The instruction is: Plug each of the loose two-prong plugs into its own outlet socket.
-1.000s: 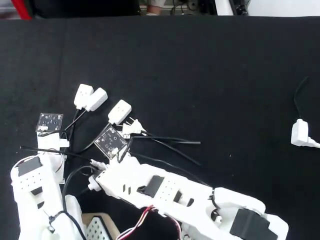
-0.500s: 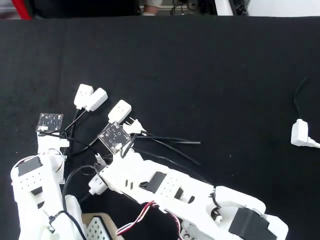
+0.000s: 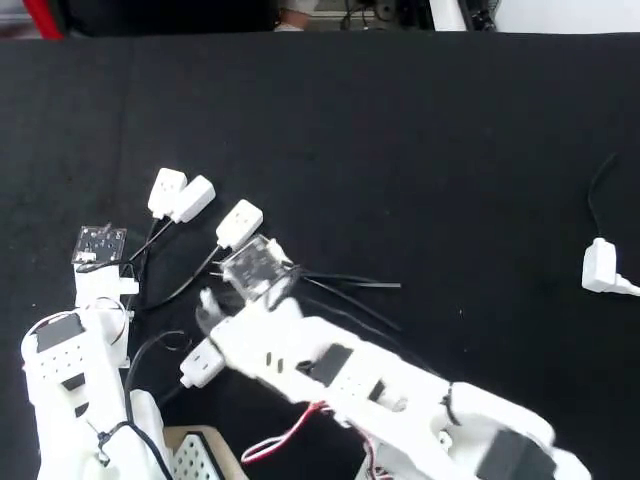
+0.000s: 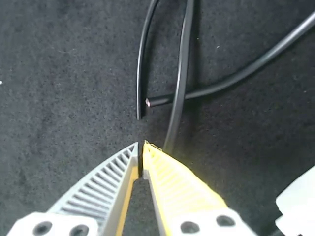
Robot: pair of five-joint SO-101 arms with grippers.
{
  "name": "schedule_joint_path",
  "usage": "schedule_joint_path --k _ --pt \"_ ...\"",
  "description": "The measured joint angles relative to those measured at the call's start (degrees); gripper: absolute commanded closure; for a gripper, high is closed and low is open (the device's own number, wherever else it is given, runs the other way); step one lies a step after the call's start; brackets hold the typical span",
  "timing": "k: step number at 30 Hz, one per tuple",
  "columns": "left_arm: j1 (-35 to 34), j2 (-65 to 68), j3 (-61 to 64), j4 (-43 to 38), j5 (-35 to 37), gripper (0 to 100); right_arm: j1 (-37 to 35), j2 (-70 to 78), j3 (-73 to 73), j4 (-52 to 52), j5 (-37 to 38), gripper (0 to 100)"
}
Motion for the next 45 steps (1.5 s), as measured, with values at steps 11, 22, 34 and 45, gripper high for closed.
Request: schedule_joint_path --k 11,22,34,45 --pt "4.48 0.0 -1.76 0.18 0.0 97 8.7 -36.57 2.81 14.33 0.0 98.6" --pt "29.19 -15.21 -3.52 0.18 7.03 97 10.2 -69.8 4.4 36.48 -3.78 98.6" --pt "53.36 -51.16 3.96 1.58 13.54 97 13.63 -69.8 6.95 32.97 -7.3 98.6" --pt "53.63 -50.37 2.99 4.48 25.14 83 5.01 -69.8 6.95 35.52 -9.93 98.6"
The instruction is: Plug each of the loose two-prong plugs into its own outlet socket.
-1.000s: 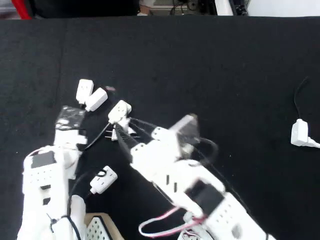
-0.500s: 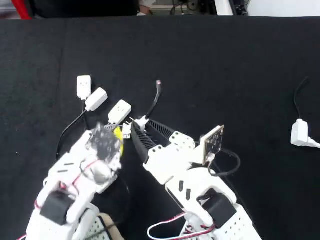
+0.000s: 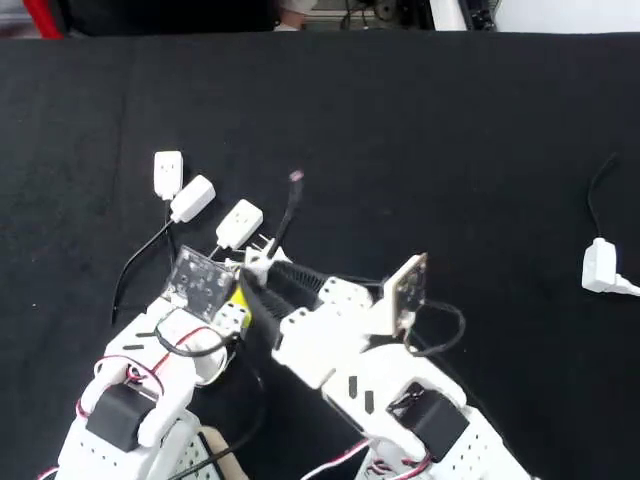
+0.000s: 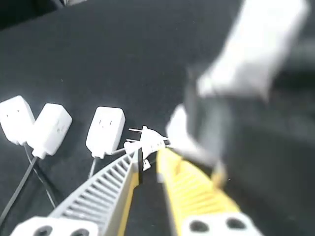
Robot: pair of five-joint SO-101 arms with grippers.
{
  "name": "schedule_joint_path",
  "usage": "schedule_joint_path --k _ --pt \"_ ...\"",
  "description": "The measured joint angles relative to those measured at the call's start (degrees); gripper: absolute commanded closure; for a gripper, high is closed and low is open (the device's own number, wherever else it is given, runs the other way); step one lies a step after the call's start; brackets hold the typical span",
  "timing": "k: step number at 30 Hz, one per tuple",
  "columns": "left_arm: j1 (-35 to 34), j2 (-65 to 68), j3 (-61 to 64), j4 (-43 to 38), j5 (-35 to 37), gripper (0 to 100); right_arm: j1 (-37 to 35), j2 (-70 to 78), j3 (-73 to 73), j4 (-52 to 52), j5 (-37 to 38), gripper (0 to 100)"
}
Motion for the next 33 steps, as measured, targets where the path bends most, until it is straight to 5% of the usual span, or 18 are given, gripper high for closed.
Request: schedule_joint_path --k 33 --pt "-8.0 0.26 0.09 -0.26 4.4 82 -2.11 3.25 -8.7 15.38 0.53 98.7"
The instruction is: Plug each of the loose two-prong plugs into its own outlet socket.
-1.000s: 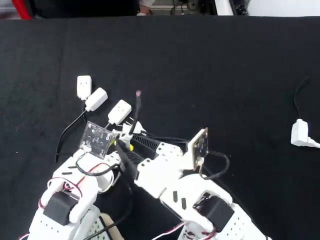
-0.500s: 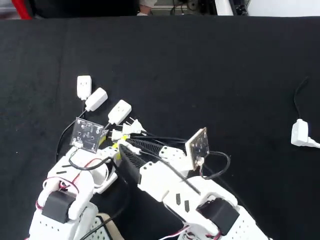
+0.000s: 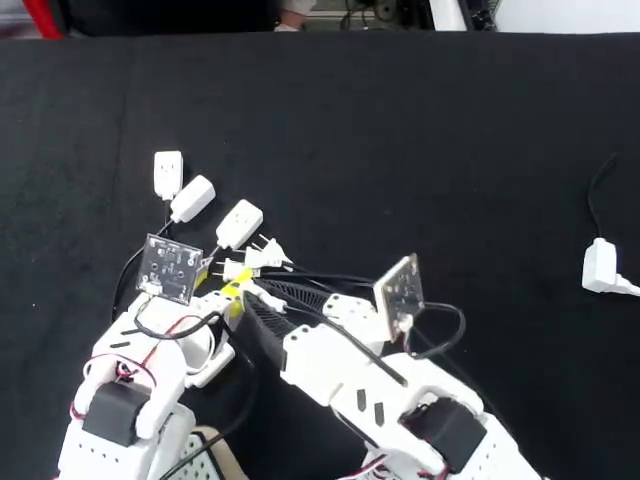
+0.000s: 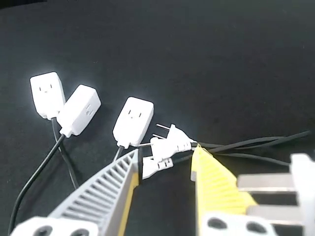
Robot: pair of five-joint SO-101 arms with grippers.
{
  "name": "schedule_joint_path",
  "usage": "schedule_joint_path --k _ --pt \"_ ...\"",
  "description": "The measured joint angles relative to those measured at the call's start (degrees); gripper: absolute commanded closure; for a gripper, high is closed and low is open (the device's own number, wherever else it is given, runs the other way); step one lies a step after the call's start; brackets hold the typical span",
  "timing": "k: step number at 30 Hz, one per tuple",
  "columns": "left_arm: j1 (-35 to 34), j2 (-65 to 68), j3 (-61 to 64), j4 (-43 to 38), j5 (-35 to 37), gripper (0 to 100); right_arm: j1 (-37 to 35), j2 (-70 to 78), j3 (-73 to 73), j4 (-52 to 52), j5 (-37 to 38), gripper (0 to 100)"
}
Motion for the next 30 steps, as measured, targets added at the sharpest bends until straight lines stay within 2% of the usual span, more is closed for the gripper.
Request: schedule_joint_path --k 4,8,12,17,24,30 --pt "-4.75 0.0 0.0 0.7 -0.26 82 -0.35 11.16 -5.54 1.67 1.58 98.7" --pt "-12.48 -0.53 -3.08 6.77 -5.8 82 -0.18 24.7 -10.37 2.81 4.75 98.7" --pt "-22.59 -0.62 -7.03 15.38 -12.57 82 -2.73 37.45 -10.9 2.11 5.45 98.7" --pt "-37.54 -0.88 -7.12 15.21 -18.29 82 -7.65 48.26 -10.9 -1.85 5.45 98.7" --pt "-39.65 -0.53 2.73 10.46 -18.99 82 -8.53 60.84 -10.9 -11.08 5.45 98.7" --pt "-39.65 -0.62 3.87 10.02 -18.99 82 -8.53 66.99 -10.9 -16.88 5.45 98.7"
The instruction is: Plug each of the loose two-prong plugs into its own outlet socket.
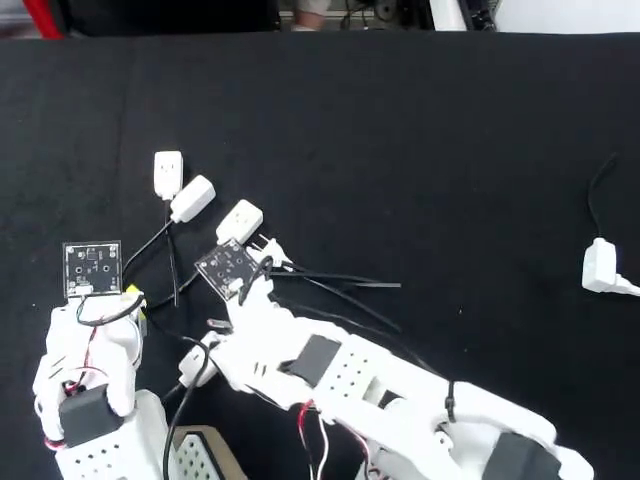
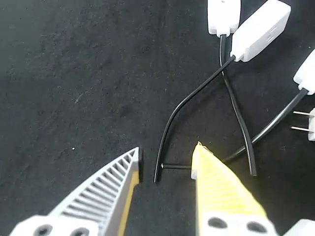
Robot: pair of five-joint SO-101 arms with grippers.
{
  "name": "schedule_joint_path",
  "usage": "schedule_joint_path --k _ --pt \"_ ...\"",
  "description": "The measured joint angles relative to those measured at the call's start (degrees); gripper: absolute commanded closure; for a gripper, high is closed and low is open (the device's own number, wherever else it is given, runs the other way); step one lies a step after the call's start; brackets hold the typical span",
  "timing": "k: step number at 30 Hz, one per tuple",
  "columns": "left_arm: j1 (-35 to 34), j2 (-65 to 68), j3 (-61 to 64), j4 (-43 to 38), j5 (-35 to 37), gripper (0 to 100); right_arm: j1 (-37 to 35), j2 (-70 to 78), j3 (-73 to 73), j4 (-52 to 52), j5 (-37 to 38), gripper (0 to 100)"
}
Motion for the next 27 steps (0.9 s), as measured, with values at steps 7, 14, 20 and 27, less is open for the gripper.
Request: schedule_joint_path --k 7,14,20,27 --pt "0.0 0.18 1.41 -0.26 -0.09 82 0.0 0.62 0.0 -2.2 0.7 98.7" --pt "0.0 0.09 1.41 -0.44 -0.09 82 0.0 0.62 -1.32 -2.2 3.43 98.7" --pt "0.0 0.09 1.41 -0.44 -0.09 82 0.0 0.88 -1.41 -2.2 3.52 98.7" --pt "0.0 0.09 1.41 -0.44 -0.09 82 0.0 1.05 -1.41 -2.2 3.52 98.7"
